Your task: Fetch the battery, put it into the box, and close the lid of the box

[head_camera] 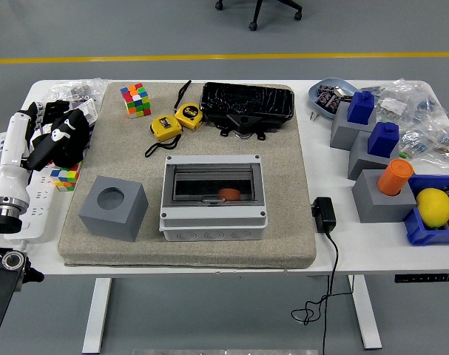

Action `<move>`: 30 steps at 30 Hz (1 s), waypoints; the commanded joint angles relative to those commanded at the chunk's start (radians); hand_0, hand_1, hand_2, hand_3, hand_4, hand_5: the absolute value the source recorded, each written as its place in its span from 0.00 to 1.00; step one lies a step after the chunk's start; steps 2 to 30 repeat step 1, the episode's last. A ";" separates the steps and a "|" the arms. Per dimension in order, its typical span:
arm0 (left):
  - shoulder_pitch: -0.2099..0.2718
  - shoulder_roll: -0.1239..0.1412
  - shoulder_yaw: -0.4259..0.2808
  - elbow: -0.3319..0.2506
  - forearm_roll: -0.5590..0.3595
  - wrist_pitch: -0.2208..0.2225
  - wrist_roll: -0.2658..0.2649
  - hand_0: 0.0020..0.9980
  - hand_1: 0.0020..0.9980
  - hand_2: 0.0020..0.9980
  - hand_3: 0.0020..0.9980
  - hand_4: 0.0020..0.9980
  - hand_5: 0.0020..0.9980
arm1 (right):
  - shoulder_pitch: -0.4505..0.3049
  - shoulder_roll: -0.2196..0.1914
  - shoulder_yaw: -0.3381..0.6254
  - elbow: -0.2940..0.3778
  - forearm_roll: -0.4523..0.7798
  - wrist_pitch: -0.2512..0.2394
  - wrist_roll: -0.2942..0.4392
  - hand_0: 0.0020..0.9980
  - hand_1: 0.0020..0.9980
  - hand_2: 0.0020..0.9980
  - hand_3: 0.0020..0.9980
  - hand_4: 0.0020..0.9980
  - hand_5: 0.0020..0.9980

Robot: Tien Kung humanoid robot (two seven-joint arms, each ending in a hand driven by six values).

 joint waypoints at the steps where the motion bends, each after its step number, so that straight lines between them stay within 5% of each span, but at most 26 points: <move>1: 0.000 0.000 0.000 0.000 0.000 0.001 0.000 0.80 0.77 0.73 0.67 1.00 0.76 | 0.000 0.000 0.001 0.000 -0.001 0.000 0.000 0.82 0.80 0.77 0.78 1.00 1.00; 30: 0.000 0.000 0.000 0.000 0.000 0.001 0.000 0.80 0.77 0.73 0.67 1.00 0.76 | 0.000 0.000 0.001 0.000 -0.001 0.000 0.000 0.82 0.80 0.77 0.78 1.00 1.00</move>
